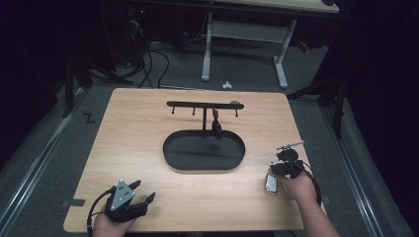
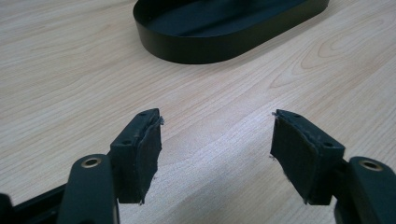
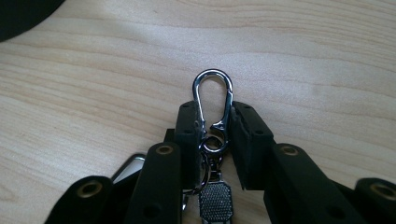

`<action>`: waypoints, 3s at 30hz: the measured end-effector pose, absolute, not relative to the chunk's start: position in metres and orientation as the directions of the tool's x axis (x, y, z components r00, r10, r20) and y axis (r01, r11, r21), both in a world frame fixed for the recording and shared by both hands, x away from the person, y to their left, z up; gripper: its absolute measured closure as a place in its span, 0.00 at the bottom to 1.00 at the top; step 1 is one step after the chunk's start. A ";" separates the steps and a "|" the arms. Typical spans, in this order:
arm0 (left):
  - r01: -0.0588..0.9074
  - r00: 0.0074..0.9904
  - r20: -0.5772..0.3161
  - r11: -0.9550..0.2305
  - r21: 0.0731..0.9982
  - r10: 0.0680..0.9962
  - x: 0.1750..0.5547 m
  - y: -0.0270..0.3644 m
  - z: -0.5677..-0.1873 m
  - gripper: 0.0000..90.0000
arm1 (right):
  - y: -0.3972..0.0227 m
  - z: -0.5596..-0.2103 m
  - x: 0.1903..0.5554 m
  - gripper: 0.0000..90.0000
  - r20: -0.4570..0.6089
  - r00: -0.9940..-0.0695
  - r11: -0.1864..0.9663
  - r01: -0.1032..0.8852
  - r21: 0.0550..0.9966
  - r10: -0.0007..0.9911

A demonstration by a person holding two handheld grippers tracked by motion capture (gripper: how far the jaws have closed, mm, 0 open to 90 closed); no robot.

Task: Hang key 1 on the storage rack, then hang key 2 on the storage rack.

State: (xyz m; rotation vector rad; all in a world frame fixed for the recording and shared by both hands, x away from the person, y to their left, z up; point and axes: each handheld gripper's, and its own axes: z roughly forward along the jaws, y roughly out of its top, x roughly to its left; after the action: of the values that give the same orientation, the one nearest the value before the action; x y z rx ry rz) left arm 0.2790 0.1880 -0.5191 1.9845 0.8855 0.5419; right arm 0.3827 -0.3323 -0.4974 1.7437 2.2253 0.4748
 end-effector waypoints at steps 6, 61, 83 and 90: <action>0.381 0.650 0.034 -0.364 0.850 0.759 0.279 0.188 -0.519 0.37 | -0.332 -0.496 0.384 0.83 -0.004 -0.248 0.229 0.886 0.403 0.969; 0.371 0.661 0.027 -0.358 0.857 0.750 0.282 0.184 -0.519 0.38 | -0.325 -0.461 0.381 0.96 0.004 -0.364 0.331 0.851 0.408 0.931; 0.348 0.678 0.040 -0.368 0.862 0.734 0.288 0.174 -0.517 0.38 | -0.303 -0.381 0.361 0.96 -0.041 -0.461 0.414 0.752 0.513 0.887; 0.349 0.675 0.044 -0.372 0.860 0.736 0.284 0.176 -0.516 0.38 | -0.291 -0.373 0.363 0.96 -0.049 -0.488 0.443 0.739 0.507 0.871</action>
State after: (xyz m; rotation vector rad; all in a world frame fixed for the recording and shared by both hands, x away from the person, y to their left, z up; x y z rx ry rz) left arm 0.2839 0.1759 -0.5164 1.9796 0.8405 0.5377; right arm 0.3630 -0.2914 -0.3733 1.3823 2.3952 0.6167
